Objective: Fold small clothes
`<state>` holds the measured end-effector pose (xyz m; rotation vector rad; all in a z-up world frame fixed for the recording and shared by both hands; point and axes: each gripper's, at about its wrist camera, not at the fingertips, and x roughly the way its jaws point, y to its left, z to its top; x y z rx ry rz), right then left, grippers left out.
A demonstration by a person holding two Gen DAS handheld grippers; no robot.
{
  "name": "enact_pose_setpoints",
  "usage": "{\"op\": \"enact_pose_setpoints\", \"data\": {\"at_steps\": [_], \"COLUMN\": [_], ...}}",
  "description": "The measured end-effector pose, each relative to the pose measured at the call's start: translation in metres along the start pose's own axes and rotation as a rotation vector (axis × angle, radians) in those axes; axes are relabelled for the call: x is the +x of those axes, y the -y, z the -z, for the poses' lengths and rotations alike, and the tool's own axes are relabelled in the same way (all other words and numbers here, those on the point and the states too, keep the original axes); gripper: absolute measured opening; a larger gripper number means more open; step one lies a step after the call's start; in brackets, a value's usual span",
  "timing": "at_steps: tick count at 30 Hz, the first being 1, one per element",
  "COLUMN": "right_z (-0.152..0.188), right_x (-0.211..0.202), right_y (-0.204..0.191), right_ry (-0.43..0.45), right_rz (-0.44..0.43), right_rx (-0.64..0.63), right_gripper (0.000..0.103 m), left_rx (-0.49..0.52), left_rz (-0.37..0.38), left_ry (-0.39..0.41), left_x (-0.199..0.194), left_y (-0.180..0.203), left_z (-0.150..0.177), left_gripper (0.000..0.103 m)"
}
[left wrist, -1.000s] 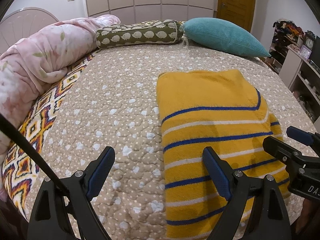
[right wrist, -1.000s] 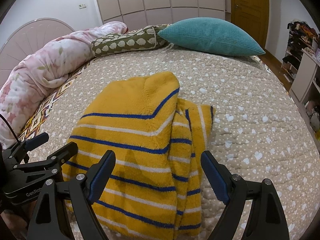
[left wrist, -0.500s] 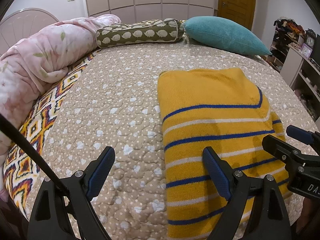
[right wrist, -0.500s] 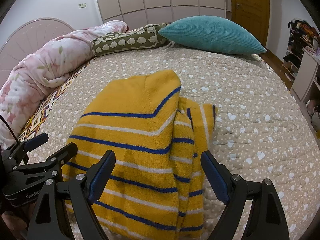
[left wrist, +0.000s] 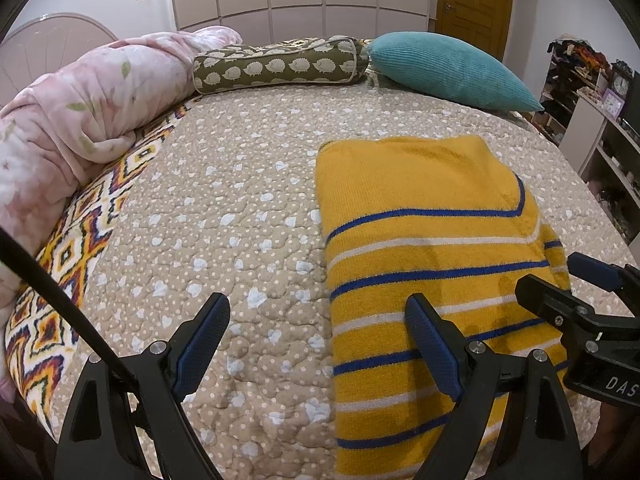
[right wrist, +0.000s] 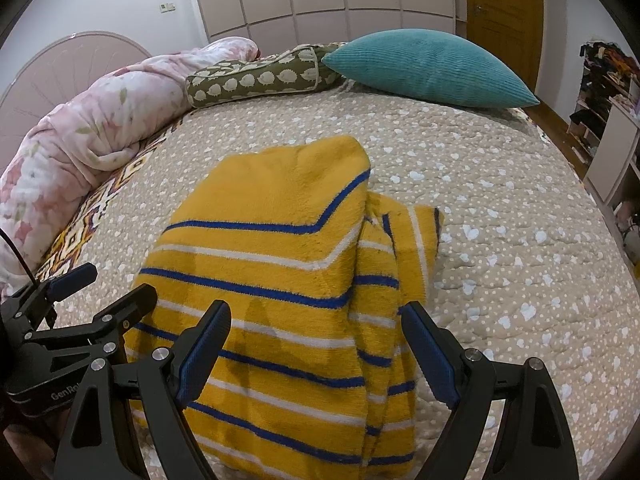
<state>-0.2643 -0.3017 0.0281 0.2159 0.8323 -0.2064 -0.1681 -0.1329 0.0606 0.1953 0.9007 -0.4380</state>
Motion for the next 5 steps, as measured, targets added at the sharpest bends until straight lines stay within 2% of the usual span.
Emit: {"op": "enact_pose_setpoints", "data": {"at_steps": [5], "right_z": [-0.001], "right_x": [0.000], "right_y": [-0.002], "right_ry": [0.001], "right_rz": [-0.003], "right_rx": [-0.009], "right_gripper": [0.091], "left_rx": [-0.005], "left_rz": [0.002], "left_ry": [0.019], "left_x": [-0.002], "left_y": [-0.015], "left_z": [-0.002], "left_gripper": [0.088]}}
